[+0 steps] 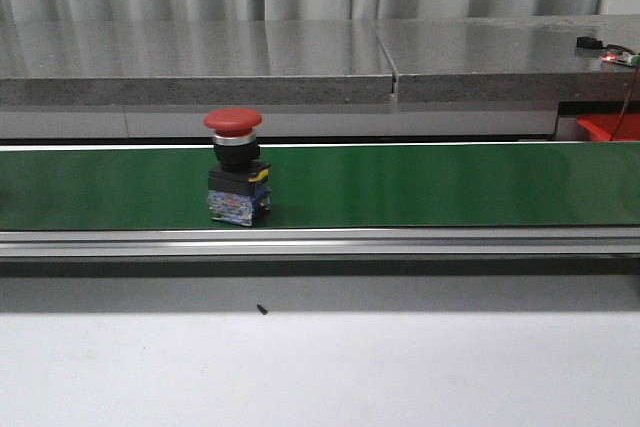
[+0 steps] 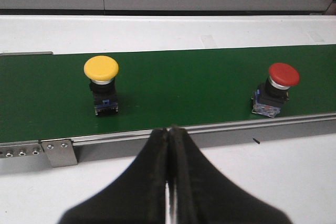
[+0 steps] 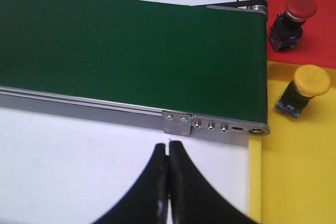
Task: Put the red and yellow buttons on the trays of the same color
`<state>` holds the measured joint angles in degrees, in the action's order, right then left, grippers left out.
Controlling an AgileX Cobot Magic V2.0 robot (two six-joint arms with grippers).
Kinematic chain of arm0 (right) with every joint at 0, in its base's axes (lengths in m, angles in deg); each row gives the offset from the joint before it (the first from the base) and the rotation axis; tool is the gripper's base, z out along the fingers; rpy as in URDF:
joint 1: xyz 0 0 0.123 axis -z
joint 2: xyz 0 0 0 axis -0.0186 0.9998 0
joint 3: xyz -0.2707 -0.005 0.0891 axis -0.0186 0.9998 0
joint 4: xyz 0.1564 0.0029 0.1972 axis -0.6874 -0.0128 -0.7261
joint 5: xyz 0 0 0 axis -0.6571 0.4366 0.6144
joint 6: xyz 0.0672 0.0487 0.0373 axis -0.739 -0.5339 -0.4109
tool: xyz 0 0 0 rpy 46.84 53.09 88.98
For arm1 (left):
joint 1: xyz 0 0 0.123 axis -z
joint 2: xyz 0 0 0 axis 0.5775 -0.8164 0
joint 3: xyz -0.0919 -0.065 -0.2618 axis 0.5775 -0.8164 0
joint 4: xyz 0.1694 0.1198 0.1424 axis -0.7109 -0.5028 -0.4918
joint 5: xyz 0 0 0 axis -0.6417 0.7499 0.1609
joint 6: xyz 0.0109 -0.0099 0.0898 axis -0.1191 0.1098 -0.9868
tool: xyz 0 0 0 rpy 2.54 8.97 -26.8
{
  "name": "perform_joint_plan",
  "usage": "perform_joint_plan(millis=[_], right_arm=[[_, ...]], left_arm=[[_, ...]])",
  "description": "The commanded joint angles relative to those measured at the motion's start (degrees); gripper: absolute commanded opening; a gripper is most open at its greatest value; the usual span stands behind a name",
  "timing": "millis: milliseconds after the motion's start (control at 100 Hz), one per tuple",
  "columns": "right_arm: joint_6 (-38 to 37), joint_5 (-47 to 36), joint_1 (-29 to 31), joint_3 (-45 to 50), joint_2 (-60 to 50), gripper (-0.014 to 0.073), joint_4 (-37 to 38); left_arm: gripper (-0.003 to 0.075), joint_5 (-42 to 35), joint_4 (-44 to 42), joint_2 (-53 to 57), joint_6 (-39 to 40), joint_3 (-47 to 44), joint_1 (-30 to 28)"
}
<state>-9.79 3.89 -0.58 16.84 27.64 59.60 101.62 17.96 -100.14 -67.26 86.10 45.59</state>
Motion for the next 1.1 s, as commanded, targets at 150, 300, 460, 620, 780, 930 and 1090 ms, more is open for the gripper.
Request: perform_joint_plan(millis=[150, 300, 460, 620, 780, 930, 1090], right_arm=[[0.2, -3.2, -0.1, -1.3, -0.1, -0.0067, -0.4], [0.2, -3.1, -0.1, -1.4, 0.2, -0.0067, -1.4], [0.2, -3.2, -0.1, -3.5, 3.2, -0.0067, -2.6], [0.2, -2.0, -0.1, -9.0, 9.5, -0.0067, -3.8], [0.2, 0.6, -0.1, -16.4, 17.6, -0.0067, -4.2], [0.6, 5.6, -1.0, -23.6, 24.4, -0.0066, -4.3], [1.9, 9.9, -4.3, -31.0, 31.4, 0.0009, -4.4]], left_arm=[[-0.0018, -3.6, 1.0, -0.3, 0.6, 1.6, 0.4], [-0.0019, -3.6, 1.0, -0.3, 0.6, 1.6, 0.4], [-0.0018, -3.6, 1.0, -0.3, 0.6, 1.6, 0.4], [-0.0018, -3.6, 1.0, -0.3, 0.6, 1.6, 0.4], [-0.0019, -3.6, 1.0, -0.3, 0.6, 1.6, 0.4], [-0.0018, -3.6, 1.0, -0.3, 0.6, 1.6, 0.4], [-0.0018, -3.6, 1.0, -0.3, 0.6, 1.6, 0.4]])
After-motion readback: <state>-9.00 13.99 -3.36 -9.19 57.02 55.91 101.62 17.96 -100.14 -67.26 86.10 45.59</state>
